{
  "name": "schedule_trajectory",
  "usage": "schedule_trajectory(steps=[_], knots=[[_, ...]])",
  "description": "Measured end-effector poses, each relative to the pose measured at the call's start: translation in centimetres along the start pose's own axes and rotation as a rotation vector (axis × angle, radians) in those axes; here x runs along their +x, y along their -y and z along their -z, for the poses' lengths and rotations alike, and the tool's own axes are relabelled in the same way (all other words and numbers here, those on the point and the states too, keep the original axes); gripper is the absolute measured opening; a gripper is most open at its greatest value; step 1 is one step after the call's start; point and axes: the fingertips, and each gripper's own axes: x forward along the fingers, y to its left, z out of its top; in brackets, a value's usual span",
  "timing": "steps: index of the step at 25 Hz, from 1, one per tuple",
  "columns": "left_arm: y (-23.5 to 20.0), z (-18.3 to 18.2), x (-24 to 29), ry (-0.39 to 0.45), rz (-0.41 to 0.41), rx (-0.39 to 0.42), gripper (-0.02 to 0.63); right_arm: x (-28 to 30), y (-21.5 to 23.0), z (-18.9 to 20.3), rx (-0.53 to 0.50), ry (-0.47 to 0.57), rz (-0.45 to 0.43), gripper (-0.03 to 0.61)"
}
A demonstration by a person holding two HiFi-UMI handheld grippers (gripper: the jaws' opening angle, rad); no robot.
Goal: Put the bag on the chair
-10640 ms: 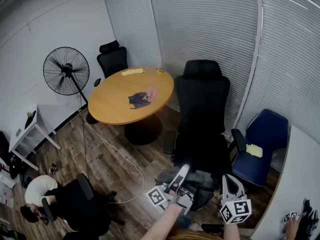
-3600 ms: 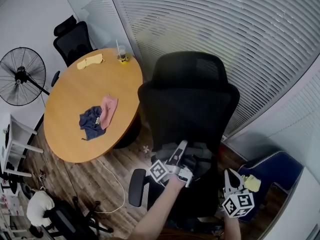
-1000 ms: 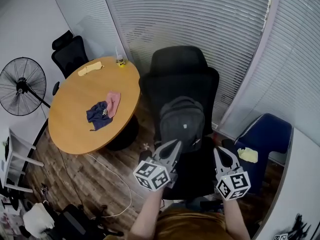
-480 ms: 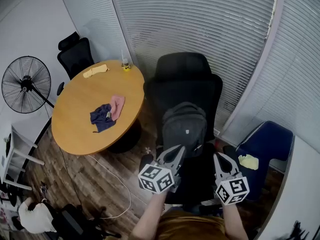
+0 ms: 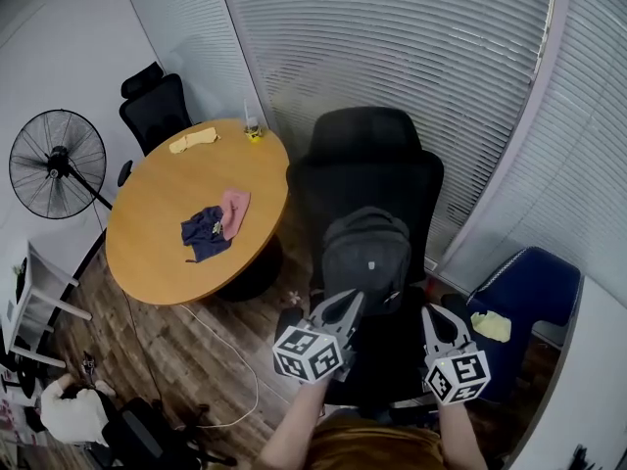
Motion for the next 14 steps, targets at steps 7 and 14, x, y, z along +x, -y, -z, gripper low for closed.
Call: schedule_trajectory(steps=[7, 14], knots=[[-0.9, 0.1, 0.4, -0.003, -0.019, -0.003, 0.023, 0.7, 0.4, 0.5, 0.013, -0.011, -0.006, 0.011], [-2.4, 0.1, 0.9, -0.005, -0.027, -0.022, 0.023, 1.9, 1.0, 0.9, 0.025, -0.020, 0.004, 0.011]])
